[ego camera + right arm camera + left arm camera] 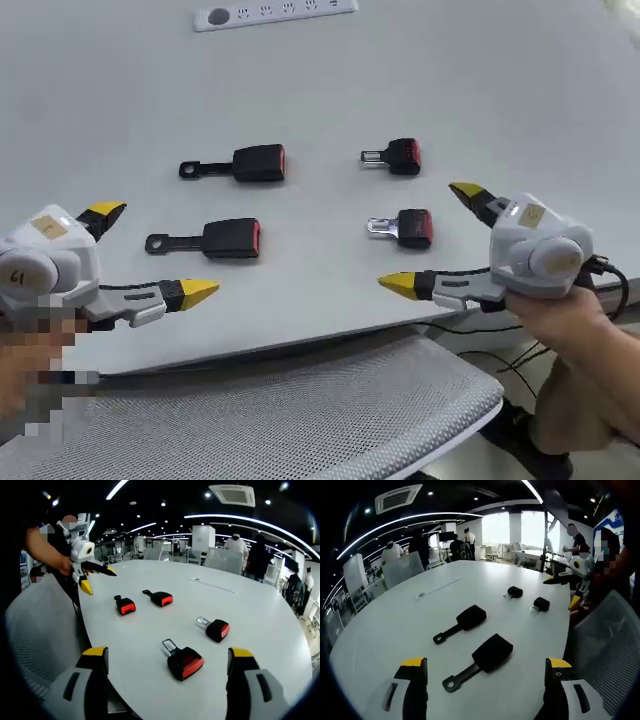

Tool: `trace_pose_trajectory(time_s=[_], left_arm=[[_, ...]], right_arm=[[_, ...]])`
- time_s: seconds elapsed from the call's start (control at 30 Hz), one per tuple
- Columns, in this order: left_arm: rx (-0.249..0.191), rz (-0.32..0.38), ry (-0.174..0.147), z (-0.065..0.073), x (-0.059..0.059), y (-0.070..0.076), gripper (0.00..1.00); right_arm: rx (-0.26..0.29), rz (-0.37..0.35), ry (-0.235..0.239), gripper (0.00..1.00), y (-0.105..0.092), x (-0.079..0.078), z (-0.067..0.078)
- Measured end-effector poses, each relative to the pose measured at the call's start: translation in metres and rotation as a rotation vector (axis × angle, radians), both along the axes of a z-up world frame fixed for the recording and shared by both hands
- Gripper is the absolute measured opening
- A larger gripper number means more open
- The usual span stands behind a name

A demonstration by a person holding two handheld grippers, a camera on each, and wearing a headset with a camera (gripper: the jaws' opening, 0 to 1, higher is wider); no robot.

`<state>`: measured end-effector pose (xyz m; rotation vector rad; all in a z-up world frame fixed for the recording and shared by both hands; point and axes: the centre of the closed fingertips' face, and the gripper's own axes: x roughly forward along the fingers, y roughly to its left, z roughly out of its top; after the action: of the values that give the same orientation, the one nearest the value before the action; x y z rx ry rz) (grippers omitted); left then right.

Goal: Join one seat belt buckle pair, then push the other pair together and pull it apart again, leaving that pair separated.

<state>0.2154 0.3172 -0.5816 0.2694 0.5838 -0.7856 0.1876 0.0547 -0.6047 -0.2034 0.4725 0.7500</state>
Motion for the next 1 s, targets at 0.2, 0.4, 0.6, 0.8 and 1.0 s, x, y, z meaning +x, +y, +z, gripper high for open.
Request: trace_pose_trajectory(time_s=[0.2, 0.4, 0.6, 0.8, 1.0], left_arm=[[-0.002, 0.006, 0.000, 0.001, 0.000, 0.002, 1.00], [-0.004, 0.006, 0.003, 0.001, -0.002, 0.003, 1.00], [-0.005, 0.008, 0.006, 0.001, -0.003, 0.004, 1.00], [-0.009, 0.013, 0.005, 0.003, -0.002, 0.005, 1.00], [-0.009, 0.013, 0.010, 0.003, 0.000, 0.005, 1.00]], right_arm=[[0.001, 0.005, 0.001, 0.99, 0.001, -0.001, -0.002], [-0.001, -0.001, 0.000, 0.99, 0.000, 0.000, -0.003], [-0.001, -0.011, 0.000, 0.99, -0.003, 0.001, -0.002], [-0.002, -0.023, 0.001, 0.99, -0.009, 0.004, -0.003], [-0.007, -0.028, 0.002, 0.99, -0.009, 0.007, -0.002]])
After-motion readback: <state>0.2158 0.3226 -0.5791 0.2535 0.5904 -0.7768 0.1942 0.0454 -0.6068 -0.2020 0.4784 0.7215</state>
